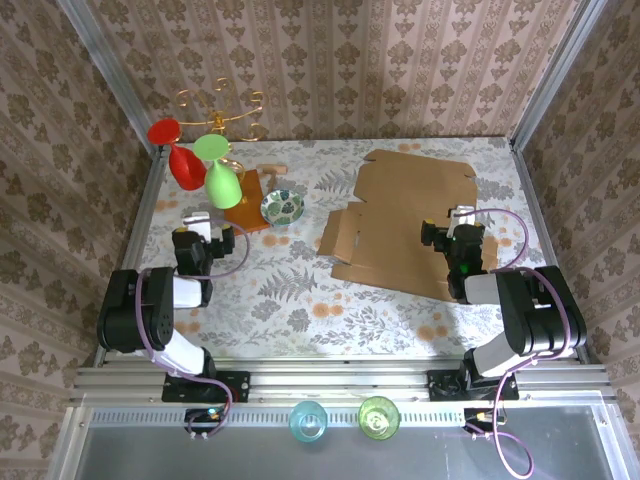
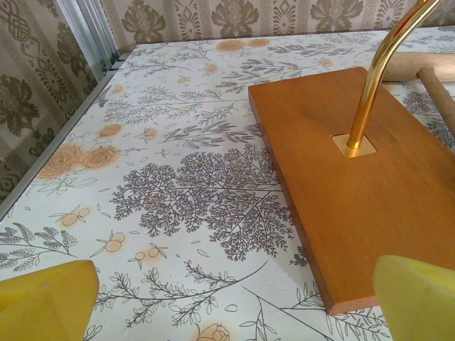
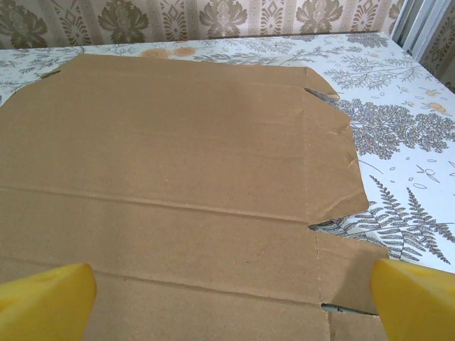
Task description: Fold the paper box
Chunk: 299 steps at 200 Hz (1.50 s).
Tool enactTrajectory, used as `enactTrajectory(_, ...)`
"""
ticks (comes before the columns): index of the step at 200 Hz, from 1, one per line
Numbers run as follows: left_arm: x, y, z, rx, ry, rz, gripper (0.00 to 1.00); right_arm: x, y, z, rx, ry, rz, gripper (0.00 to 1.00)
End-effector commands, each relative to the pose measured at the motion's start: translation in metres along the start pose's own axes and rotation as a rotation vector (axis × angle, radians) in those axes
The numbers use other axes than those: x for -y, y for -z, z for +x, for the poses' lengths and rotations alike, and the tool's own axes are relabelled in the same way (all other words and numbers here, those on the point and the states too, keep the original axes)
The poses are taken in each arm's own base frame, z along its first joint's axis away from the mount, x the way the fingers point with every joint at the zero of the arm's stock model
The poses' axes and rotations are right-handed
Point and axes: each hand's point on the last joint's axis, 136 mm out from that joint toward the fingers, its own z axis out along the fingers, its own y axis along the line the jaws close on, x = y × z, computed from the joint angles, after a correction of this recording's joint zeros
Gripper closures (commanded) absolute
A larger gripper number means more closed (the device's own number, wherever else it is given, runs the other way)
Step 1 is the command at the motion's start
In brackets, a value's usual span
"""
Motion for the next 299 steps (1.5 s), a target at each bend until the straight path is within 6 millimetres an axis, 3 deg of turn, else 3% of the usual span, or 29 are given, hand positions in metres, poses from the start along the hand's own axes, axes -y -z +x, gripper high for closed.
enactTrajectory(1,0.0,-0.003,-0.005,0.004,-0.014,-0.008,0.0,0.005,-0.001,-0.006,0.022,-0.018,0.025,0.0)
enactTrajectory(41,0.013,-0.005,-0.006,-0.01,-0.046,0.064,0.0,0.005,-0.001,-0.007,0.023,-0.019,0.025,0.0)
enactTrajectory(78,0.008,0.001,-0.005,0.022,-0.034,0.04,0.0,0.004,-0.001,-0.007,0.023,-0.018,0.024,0.0)
enactTrajectory(105,-0.016,0.033,-0.012,0.158,0.012,-0.119,0.0,0.005,-0.001,-0.007,0.023,-0.02,0.024,0.0)
enactTrajectory(134,-0.015,0.068,-0.036,0.228,-0.028,-0.21,0.0,0.008,0.004,-0.014,0.029,-0.026,0.039,0.0)
enactTrajectory(147,-0.014,0.083,-0.05,0.225,-0.013,-0.239,0.0,0.011,0.016,-0.024,0.049,-0.021,0.062,0.0)
enactTrajectory(157,-0.012,0.095,-0.063,0.198,0.036,-0.245,0.0,0.022,0.033,-0.044,0.088,-0.039,0.14,0.0)
enactTrajectory(171,-0.018,0.114,-0.073,0.093,0.247,-0.275,0.0,0.031,0.06,-0.072,0.133,-0.081,0.213,0.0)
enactTrajectory(178,-0.006,0.125,-0.073,-0.015,0.365,-0.189,0.0,0.03,0.075,-0.097,0.153,-0.095,0.207,0.0)
enactTrajectory(184,0.007,0.135,-0.068,-0.11,0.444,-0.103,0.0,0.032,0.087,-0.107,0.127,-0.119,0.209,0.0)
enactTrajectory(193,0.017,0.144,-0.06,-0.164,0.631,-0.049,0.0,0.043,0.109,-0.124,0.092,-0.29,0.24,0.0)
enactTrajectory(204,0.042,0.144,-0.055,-0.193,0.783,0.109,0.0,0.063,0.137,-0.114,-0.015,-0.519,0.336,0.0)
enactTrajectory(217,0.072,0.145,-0.055,-0.257,0.872,0.277,0.0,0.079,0.168,-0.087,-0.117,-0.739,0.442,0.0)
enactTrajectory(238,0.113,0.169,-0.038,-0.392,0.754,0.289,0.01,0.039,0.166,-0.104,-0.161,-0.679,0.139,0.0)
enactTrajectory(250,0.137,0.182,-0.035,-0.417,0.695,0.328,0.12,0.035,0.173,-0.09,-0.27,-0.711,0.174,0.04)
enactTrajectory(268,0.176,0.193,-0.023,-0.501,0.639,0.39,0.27,0.016,0.171,-0.063,-0.471,-0.715,0.151,0.28)
enactTrajectory(281,0.207,0.195,-0.016,-0.557,0.613,0.44,0.28,0.0,0.165,-0.051,-0.555,-0.727,0.1,0.37)
enactTrajectory(299,0.247,0.192,-0.005,-0.623,0.585,0.48,0.27,-0.019,0.156,-0.036,-0.615,-0.804,0.035,0.39)
